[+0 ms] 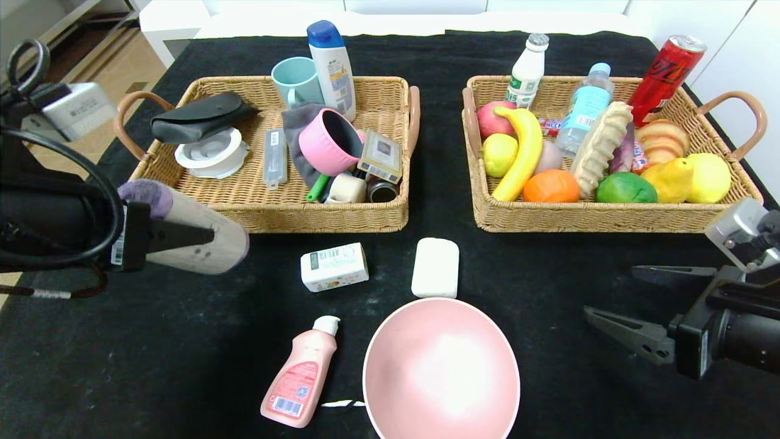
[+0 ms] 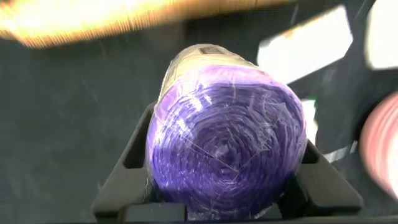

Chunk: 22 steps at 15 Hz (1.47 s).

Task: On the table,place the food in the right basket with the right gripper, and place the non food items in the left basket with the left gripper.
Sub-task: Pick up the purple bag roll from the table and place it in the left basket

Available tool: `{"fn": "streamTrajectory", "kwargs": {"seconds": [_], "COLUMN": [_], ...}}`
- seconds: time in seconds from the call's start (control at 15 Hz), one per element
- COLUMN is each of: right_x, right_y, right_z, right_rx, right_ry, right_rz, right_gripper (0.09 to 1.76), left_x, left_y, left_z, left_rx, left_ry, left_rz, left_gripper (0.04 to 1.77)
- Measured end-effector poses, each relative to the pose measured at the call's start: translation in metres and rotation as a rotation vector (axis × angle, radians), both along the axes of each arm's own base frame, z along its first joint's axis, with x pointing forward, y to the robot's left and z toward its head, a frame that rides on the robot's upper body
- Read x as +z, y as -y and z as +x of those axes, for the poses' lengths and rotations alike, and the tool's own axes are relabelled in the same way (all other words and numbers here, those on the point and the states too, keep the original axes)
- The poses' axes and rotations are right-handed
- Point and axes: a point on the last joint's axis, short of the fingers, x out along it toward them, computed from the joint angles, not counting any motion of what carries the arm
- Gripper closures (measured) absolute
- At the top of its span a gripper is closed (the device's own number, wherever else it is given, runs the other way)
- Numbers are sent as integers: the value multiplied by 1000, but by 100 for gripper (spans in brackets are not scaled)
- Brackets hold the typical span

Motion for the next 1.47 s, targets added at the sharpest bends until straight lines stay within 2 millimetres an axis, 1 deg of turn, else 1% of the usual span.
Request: {"fn": "streamTrajectory", "kwargs": {"seconds": [0.13,0.27,0.6,0.87,1.07,1.47], "right_x": [-1,-1,-1,1,3,4], "right_y": [0,0,0,0,1,1], "right_z": [0,0,-1,-1,-3,-4], "right_rx": [3,3,3,3,5,6], "right_ry": [2,3,5,31,51,55], "right_rz": [-9,-11,-11,-3,6,8], "right_gripper": [14,14,14,14,14,14], "left_x": [9,14,24,20,19,13], "left_y": [0,0,5,9,9,10], "left_z": [3,9,36,64,86,118], "left_rx": [16,40,83,88,106,122], "left_ry": [102,161,349,389,423,409], "left_rz": [-20,-24,-54,-60,-65,-62], "left_gripper": [84,84,84,85,85,85]}}
